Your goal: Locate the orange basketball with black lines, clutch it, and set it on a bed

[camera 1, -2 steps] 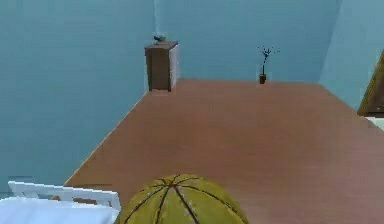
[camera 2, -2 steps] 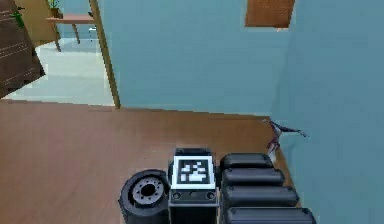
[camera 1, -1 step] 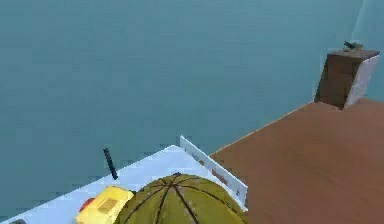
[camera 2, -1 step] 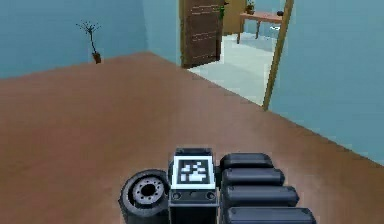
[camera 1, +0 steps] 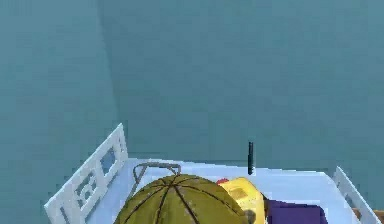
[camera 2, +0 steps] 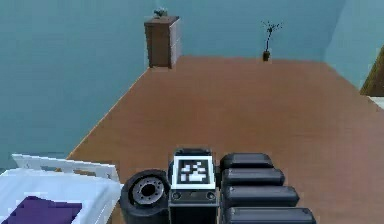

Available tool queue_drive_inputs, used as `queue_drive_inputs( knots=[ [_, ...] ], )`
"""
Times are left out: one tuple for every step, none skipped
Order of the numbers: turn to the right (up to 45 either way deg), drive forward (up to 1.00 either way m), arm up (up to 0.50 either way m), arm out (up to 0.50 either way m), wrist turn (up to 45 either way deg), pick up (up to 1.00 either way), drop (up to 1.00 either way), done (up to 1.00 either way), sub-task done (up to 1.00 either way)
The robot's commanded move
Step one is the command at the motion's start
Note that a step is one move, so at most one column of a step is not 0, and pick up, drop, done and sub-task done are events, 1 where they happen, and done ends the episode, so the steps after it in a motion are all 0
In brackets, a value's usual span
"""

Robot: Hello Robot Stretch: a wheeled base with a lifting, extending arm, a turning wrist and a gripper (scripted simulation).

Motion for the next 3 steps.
queue_drive_inputs(
  knots=[
    [-45.0,0.0,0.0,0.0,0.0,0.0,0.0,0.0,0.0],
    [-27.0,0.0,0.0,0.0,0.0,0.0,0.0,0.0,0.0],
    [0.0,0.0,0.0,0.48,0.0,0.0,0.0,0.0,0.0]
  ],
)
